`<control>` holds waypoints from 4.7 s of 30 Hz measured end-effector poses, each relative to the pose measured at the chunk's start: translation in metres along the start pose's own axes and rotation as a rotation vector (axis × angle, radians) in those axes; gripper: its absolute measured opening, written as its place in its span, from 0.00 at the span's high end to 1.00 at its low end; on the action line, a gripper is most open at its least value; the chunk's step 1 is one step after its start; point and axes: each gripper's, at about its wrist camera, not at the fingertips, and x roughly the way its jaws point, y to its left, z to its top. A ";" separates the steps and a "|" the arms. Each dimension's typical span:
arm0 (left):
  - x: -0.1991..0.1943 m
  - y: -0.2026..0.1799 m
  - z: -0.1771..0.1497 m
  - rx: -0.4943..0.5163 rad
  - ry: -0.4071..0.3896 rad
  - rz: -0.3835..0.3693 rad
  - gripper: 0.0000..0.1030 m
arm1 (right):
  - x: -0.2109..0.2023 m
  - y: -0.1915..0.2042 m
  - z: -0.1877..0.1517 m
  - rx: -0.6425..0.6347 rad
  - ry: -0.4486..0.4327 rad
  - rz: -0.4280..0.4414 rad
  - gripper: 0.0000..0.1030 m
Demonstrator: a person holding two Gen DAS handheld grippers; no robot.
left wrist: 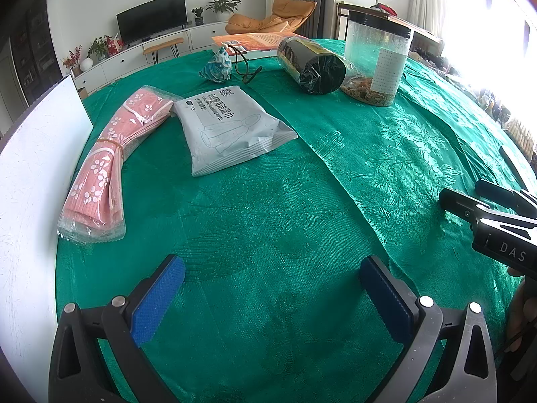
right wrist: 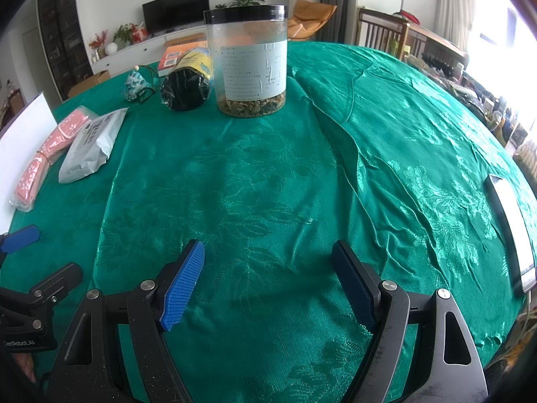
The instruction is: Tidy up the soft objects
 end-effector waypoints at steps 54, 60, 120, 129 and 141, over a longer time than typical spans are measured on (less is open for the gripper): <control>0.000 0.000 0.000 -0.001 0.000 0.000 0.00 | -0.001 0.000 -0.001 0.000 0.000 0.001 0.22; 0.000 0.000 0.000 -0.001 0.000 0.000 0.00 | -0.001 0.000 -0.001 -0.001 0.000 0.001 0.22; 0.000 0.000 0.000 -0.002 -0.001 0.000 0.00 | -0.001 0.000 -0.001 -0.001 0.000 0.001 0.22; -0.004 0.005 -0.004 -0.009 0.003 0.015 0.00 | -0.001 0.000 -0.001 -0.001 0.000 0.001 0.22; -0.024 0.036 -0.031 -0.063 0.002 0.065 0.00 | -0.001 0.000 -0.002 -0.001 0.000 0.001 0.22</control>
